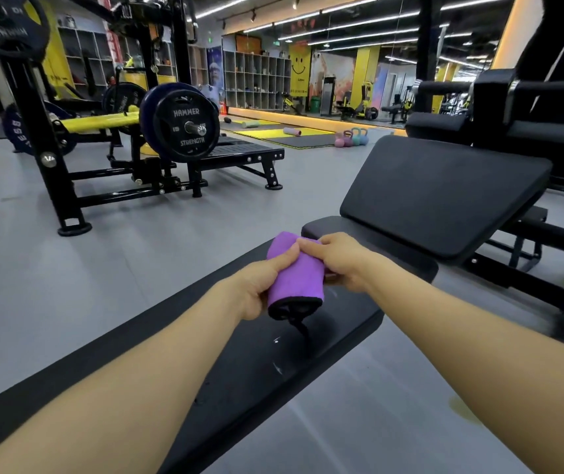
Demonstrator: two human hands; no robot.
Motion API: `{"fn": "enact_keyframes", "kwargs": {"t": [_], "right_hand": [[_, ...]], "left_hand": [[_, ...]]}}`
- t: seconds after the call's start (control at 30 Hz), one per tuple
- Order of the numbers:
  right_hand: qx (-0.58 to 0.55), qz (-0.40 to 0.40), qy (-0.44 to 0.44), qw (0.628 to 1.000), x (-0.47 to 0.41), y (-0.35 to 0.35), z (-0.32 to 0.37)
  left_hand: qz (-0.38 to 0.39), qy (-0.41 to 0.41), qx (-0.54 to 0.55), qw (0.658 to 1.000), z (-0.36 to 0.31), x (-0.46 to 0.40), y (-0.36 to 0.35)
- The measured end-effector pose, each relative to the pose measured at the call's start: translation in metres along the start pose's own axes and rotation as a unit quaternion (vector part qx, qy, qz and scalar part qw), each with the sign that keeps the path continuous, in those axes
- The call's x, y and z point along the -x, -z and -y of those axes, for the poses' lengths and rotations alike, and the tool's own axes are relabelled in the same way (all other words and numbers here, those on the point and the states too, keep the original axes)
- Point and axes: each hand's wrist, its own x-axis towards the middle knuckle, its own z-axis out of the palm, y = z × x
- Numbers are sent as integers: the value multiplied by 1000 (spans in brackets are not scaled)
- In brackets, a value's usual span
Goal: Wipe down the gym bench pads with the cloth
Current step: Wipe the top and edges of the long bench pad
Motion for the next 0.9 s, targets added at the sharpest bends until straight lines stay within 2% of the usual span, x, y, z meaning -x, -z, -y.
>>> {"fn": "enact_keyframes", "kwargs": {"t": [0.07,0.13,0.2,0.23,0.27,0.33,0.37,0.4,0.43,0.47,0.53,0.57,0.63,0.73,0.9], "right_hand": [[-63,51,-20,997,-6,5,-5],[-77,55,4,995,-19,7,-11],[-41,24,32,998,-36,3,-20],[11,2,44,999,-44,-1,-26],[70,-16,52,996,-53,-6,-34],[144,-40,55,987,-65,-16,-50],[161,-47,56,984,-70,-17,-56],[166,-50,61,983,-74,-16,-59],[166,-53,70,982,-77,-12,-60],[170,-59,83,980,-81,-7,-60],[224,-83,105,965,-86,7,-59],[261,-92,109,955,-88,14,-60],[335,-91,121,930,-93,25,-70],[406,-73,144,900,-101,33,-86],[420,-68,183,886,-111,34,-98]], "left_hand": [[7,18,-24,1000,-3,-3,5],[12,43,-52,998,-6,-8,12],[-25,66,-89,994,-6,-15,18],[-72,58,-151,984,-3,-22,20],[-134,36,-249,959,4,-31,21],[-276,-51,-440,853,19,-46,23],[-317,-118,-475,812,24,-48,23],[-314,-194,-480,796,28,-48,23],[-266,-254,-495,787,32,-48,25],[-191,-275,-534,776,36,-48,25],[-74,-252,-630,731,47,-51,25],[-54,-234,-664,708,51,-55,25],[-59,-219,-684,694,52,-68,24],[-77,-207,-677,702,46,-89,18],[-127,-186,-677,700,24,-135,17]]}}
